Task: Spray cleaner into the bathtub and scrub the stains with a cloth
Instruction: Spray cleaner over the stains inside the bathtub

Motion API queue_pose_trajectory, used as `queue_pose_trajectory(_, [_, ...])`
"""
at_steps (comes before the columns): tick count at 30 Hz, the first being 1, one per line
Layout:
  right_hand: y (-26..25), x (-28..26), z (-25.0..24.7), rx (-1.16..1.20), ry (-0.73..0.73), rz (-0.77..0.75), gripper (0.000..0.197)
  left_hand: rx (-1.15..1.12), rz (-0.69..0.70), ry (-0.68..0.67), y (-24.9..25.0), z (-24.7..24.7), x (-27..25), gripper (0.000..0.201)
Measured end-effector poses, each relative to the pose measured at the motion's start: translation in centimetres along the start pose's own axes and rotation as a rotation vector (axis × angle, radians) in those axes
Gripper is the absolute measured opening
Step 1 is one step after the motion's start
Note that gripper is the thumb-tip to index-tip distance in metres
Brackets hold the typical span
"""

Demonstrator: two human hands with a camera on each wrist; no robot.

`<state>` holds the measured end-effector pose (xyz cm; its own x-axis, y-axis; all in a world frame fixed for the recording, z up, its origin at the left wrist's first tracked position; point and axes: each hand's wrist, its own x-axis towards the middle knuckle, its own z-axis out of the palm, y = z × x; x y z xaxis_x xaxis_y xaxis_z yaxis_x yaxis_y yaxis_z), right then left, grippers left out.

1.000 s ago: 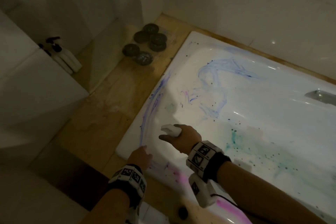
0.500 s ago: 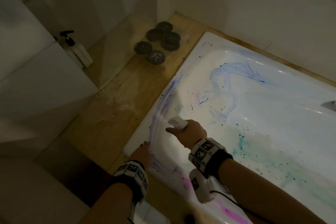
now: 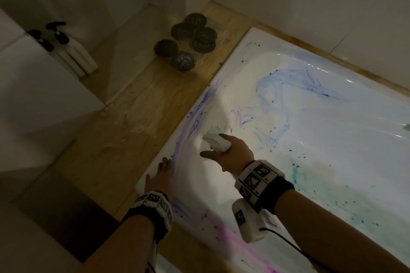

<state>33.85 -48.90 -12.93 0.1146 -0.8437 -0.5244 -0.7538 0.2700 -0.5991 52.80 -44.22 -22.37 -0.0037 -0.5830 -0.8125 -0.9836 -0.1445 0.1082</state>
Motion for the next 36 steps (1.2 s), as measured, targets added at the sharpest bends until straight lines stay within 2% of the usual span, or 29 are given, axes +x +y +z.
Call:
queue_pose_trajectory(2, [0.7,0.5,0.1,0.013,-0.026,-0.042,0.047,-0.005,0.006,-0.008,-0.3,0.3,0.3,0.088])
queue_pose_trajectory(4, [1.3,1.1,0.0,0.087,0.084,0.064,0.036,-0.011,0.016,-0.060,-0.6,0.0,0.6,0.093])
queue_pose_trajectory(6, [1.6,1.7,-0.4,0.070,0.177,0.161,0.038,0.000,0.017,-0.102,-0.6,-0.4,0.8,0.093])
queue_pose_trajectory(8, [1.9,2.3,-0.9,0.105,0.210,0.184,0.038,0.017,0.012,-0.125,-0.6,-0.6,0.9,0.087])
queue_pose_trajectory(13, [2.4,3.7,-1.8,0.256,0.116,0.041,0.034,0.061,-0.014,-0.135,-0.5,-1.0,1.4,0.083])
queue_pose_trajectory(15, [2.6,4.5,-1.8,0.198,0.144,0.021,0.031,0.060,-0.016,-0.144,-0.3,-1.2,1.5,0.083])
queue_pose_trajectory(19, [2.9,6.0,-1.7,-0.001,0.164,0.025,0.044,0.079,-0.031,-0.127,0.0,-1.1,1.2,0.073])
queue_pose_trajectory(23, [3.5,7.0,-2.6,0.062,0.129,-0.047,0.049,0.119,-0.057,-0.102,0.2,-0.5,1.0,0.071])
queue_pose_trajectory(26, [4.3,7.6,-3.5,0.068,0.211,0.000,0.033,0.138,-0.065,-0.091,0.4,-0.4,1.2,0.069])
queue_pose_trajectory(29, [5.1,8.2,-4.2,0.029,0.261,0.017,0.037,0.121,-0.071,-0.056,0.6,-0.4,1.0,0.068])
queue_pose_trajectory(33, [5.9,8.9,-5.3,0.114,0.164,-0.052,0.033,0.131,-0.084,-0.034,1.0,-0.5,0.9,0.069])
queue_pose_trajectory(36, [6.2,9.6,-5.9,0.146,0.239,0.015,0.036,0.122,-0.097,-0.004,1.0,-0.1,1.0,0.068])
